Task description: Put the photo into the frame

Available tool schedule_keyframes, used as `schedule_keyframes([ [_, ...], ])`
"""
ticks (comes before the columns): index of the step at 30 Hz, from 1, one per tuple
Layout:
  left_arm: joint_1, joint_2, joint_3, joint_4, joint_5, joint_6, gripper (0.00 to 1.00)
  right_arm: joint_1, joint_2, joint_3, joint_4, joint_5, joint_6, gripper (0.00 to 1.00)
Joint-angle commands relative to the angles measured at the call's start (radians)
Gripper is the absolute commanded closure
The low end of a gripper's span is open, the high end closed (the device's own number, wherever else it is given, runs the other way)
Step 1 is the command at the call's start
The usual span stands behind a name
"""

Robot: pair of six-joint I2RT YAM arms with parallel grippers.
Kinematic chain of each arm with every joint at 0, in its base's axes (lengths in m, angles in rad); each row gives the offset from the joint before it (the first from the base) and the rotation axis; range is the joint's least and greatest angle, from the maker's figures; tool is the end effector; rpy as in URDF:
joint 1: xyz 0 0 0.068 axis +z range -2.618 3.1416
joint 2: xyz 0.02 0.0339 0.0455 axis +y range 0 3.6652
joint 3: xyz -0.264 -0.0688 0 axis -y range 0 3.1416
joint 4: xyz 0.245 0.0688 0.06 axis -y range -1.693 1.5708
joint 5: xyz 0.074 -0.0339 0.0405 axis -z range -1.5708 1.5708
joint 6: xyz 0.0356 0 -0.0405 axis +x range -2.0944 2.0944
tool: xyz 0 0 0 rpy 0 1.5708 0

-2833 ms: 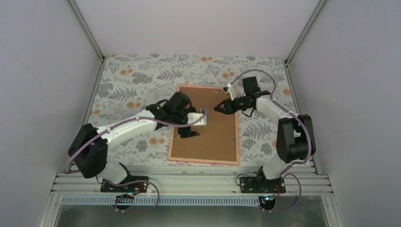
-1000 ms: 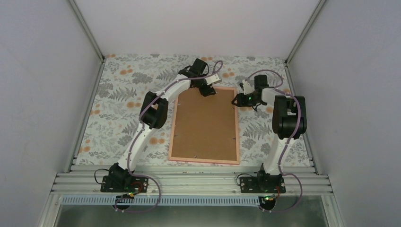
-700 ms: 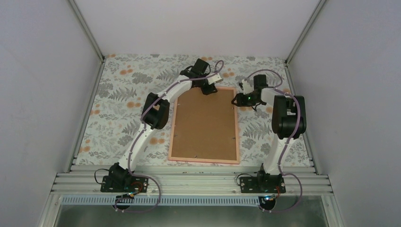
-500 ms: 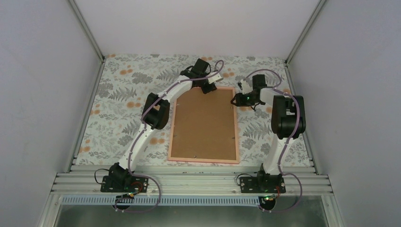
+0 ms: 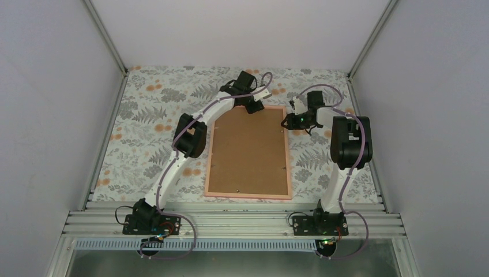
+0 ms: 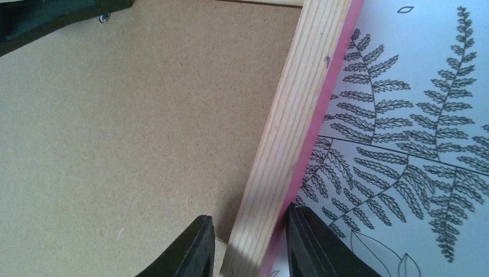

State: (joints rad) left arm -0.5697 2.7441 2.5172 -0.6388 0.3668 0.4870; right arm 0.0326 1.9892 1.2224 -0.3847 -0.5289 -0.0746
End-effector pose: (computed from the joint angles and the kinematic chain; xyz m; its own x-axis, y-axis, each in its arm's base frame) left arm 0.4858 -0.3264 0.1374 -0.2395 0.6722 -0.7006 0.9180 0.3916 0.0619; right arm 0.3872 0.0306 0.1323 -0.8930 -0.0935 -0.4403 -0.3008 0.8516 0.4293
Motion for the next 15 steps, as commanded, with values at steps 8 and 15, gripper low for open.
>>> schedule_keyframes([
  [8, -0.001, -0.119, 0.033, 0.016, -0.033, -0.053, 0.22, 0.018, 0.014, 0.004, -0.028, -0.054, 0.019, 0.63],
  [15, 0.018, -0.321, -0.144, -0.05, 0.001, 0.045, 0.0, -0.028, -0.068, 0.045, -0.045, -0.102, 0.002, 0.36],
])
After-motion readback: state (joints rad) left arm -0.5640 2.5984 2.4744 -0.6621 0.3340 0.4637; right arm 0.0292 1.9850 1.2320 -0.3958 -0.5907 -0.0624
